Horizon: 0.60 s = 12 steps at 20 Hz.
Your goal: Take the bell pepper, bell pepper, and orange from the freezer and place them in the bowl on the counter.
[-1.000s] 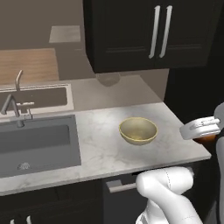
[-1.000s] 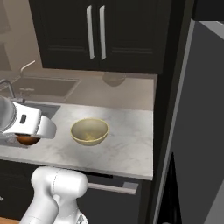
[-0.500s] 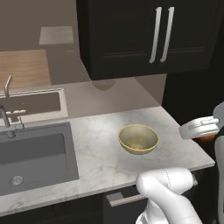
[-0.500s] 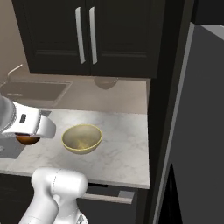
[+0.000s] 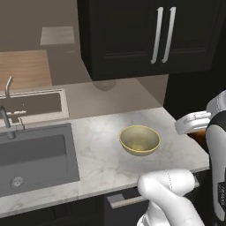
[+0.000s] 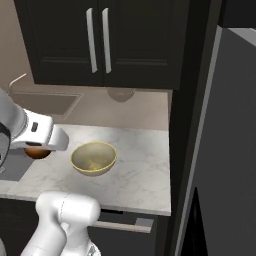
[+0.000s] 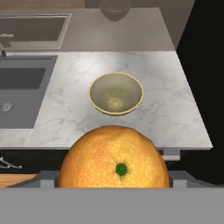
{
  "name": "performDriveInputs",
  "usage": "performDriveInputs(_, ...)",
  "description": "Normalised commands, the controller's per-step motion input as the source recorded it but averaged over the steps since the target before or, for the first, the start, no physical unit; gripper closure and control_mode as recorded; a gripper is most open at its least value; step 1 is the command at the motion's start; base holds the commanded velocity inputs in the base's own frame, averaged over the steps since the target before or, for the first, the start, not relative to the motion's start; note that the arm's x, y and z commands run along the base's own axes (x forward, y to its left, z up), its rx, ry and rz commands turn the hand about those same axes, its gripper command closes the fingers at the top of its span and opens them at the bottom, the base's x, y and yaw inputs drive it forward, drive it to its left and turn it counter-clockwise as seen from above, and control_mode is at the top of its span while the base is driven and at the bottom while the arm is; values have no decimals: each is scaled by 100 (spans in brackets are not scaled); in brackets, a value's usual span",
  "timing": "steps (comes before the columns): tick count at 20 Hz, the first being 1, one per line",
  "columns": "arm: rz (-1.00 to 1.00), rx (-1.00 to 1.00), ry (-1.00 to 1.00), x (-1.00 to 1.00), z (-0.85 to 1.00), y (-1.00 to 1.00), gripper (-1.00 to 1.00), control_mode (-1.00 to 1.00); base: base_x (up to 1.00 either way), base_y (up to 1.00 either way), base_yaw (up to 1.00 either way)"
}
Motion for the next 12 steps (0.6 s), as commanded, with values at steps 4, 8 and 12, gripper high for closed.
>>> performDriveInputs(4, 0, 0, 15, 74, -25, 3, 100, -100, 0, 0, 0)
performDriveInputs(8, 0, 0, 12, 58, -58, 0, 100, -100, 0, 0, 0)
performDriveInputs(12, 0, 0, 7, 59, -76, 0, 100, -100, 0, 0, 0)
